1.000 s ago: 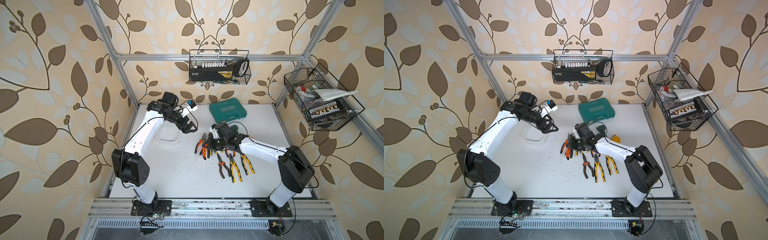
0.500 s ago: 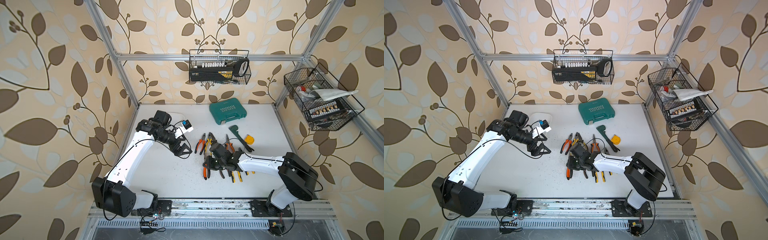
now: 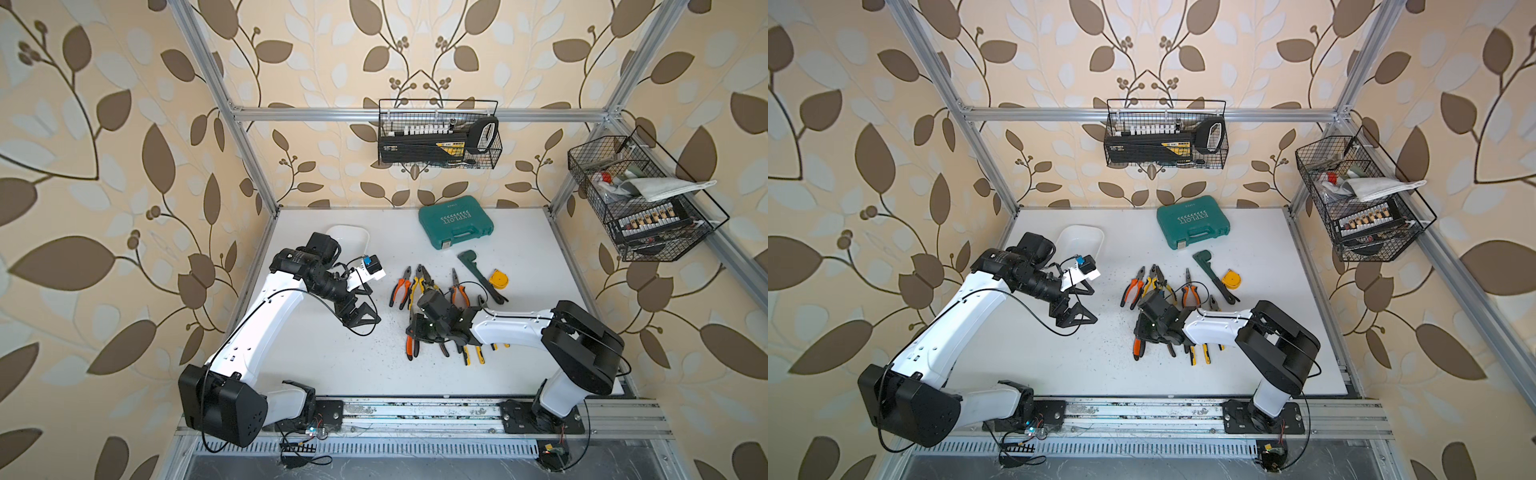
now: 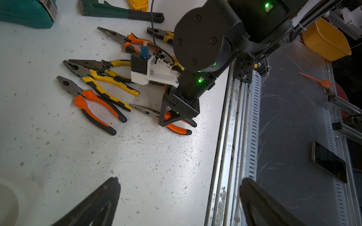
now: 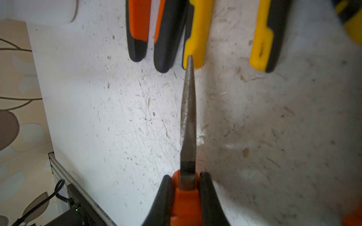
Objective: Take the pliers out of the storage box
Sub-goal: Place the pliers at the center of the board.
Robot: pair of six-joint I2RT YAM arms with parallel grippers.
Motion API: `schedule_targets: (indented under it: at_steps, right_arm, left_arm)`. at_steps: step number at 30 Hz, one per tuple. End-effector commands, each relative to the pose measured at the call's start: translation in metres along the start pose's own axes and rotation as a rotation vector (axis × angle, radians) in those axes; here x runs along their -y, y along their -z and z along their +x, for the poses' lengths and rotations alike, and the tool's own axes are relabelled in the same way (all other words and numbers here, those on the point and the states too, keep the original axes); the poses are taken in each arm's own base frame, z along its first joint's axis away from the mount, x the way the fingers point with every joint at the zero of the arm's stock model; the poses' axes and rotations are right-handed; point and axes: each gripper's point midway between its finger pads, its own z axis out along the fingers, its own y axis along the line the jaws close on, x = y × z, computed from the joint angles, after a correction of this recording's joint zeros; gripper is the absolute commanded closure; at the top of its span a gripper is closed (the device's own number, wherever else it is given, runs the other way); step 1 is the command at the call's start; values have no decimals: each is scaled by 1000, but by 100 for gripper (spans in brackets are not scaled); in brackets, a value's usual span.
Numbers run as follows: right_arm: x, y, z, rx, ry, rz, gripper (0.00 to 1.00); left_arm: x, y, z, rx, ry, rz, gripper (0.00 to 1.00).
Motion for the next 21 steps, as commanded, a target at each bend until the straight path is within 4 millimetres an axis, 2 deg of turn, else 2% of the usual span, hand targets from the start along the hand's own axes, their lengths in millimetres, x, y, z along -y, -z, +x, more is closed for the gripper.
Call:
schedule_targets:
  at_steps: [1, 4, 15, 21]
  right_arm:
    - [13, -11, 4, -1, -12, 37, 78]
    - [18, -14, 8, -20, -22, 57, 76]
    - [15, 9, 3, 21, -23, 54, 42]
    - [23, 15, 11, -2, -45, 78, 46]
  left_arm:
    - [10, 4, 3, 22, -13, 20, 1]
    - [11, 5, 3, 26, -6, 16, 1]
    - [12, 5, 2, 40, -3, 1, 1]
    - [11, 5, 2, 40, -7, -3, 1]
